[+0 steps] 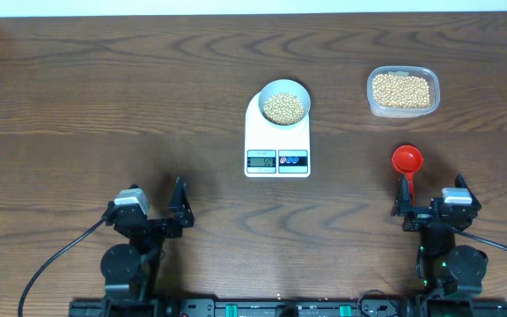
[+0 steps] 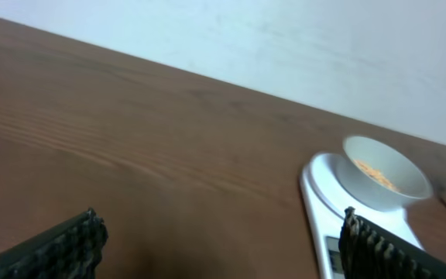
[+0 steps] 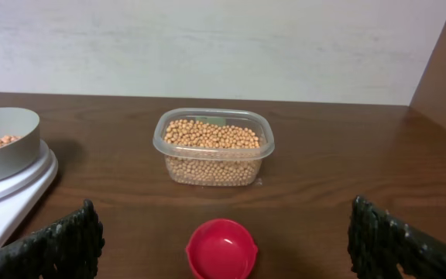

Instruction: Scoop item into bowl and weigh 50g on scale

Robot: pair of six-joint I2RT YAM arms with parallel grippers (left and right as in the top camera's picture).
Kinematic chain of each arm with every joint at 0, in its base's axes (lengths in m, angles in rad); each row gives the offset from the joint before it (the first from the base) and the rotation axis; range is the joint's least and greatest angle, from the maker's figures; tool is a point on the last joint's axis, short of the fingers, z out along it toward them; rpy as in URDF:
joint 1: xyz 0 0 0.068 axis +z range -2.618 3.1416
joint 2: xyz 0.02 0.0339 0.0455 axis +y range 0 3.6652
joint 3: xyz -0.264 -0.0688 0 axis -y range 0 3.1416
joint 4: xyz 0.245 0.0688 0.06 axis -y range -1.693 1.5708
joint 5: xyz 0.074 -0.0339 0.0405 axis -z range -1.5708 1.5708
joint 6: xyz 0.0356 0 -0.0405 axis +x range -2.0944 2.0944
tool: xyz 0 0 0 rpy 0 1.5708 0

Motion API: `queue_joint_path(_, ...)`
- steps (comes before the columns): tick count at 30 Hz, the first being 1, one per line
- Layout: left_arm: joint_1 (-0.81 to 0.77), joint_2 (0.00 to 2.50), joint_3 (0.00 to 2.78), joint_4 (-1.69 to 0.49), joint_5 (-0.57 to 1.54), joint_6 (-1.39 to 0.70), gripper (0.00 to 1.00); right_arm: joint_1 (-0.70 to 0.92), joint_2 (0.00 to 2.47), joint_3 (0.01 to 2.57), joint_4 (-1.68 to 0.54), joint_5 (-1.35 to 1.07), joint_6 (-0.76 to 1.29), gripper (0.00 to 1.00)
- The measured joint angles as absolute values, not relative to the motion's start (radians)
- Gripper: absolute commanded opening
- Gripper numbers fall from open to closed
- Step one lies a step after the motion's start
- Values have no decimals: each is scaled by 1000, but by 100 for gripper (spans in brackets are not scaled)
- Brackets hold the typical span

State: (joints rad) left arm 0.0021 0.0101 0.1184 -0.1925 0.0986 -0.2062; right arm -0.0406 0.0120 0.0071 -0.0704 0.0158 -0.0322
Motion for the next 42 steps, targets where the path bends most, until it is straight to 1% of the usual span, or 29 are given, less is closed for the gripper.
queue_joint_path(4,14,10,58,-106,71,-205,98,-41,12,7,-70,16,-32,99)
queue_joint_path(21,36,10,34,-54,51,24,98,-41,12,7,-70,16,-32,99)
queue_joint_path(31,37,10,34,-54,45,-28,98,-41,12,7,-70,16,-32,99)
queue_joint_path(42,51,10,34,-54,44,-34,98,-41,12,7,-70,16,-32,99)
